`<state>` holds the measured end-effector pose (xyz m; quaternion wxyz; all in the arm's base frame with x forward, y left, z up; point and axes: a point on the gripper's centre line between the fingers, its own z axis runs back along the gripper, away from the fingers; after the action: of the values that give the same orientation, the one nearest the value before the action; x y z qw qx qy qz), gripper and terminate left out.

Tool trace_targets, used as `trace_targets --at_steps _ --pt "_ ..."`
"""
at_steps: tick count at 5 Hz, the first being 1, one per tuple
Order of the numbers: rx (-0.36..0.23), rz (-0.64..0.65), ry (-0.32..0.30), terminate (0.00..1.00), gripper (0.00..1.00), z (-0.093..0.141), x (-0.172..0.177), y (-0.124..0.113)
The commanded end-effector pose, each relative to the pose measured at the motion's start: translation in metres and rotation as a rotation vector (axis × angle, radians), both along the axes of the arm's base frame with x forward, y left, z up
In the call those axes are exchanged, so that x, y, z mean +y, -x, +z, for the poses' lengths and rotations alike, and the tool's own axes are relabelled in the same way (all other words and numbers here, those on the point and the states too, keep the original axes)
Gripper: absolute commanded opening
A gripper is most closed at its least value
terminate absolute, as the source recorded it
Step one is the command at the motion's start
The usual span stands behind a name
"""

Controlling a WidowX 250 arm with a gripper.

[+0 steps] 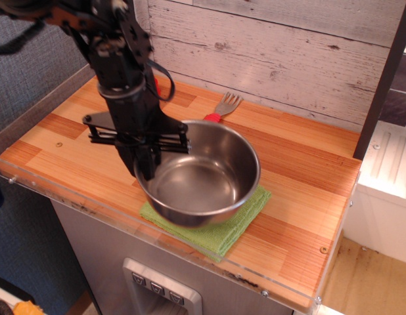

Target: Put the pan on top of the green cloth

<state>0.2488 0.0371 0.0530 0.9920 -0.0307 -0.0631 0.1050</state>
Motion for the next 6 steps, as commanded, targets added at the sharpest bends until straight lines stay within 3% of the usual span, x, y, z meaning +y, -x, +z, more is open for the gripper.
trace_targets --at_steps 1,2,3,5,6 --pt "-0.016 -0.015 -0.003 0.0 0.0 -0.002 -0.008 -0.006" --pt "-0.019 -0.01 0.007 0.0 0.0 -0.003 -0.008 -0.006" --pt "-0.01 0.011 0.013 0.0 1.0 0.003 -0.002 -0.006" --pt "-0.08 -0.049 0.002 0.0 1.0 0.039 0.014 -0.007" --pt "-0.087 -0.039 -0.061 0.0 1.0 0.066 0.039 -0.004"
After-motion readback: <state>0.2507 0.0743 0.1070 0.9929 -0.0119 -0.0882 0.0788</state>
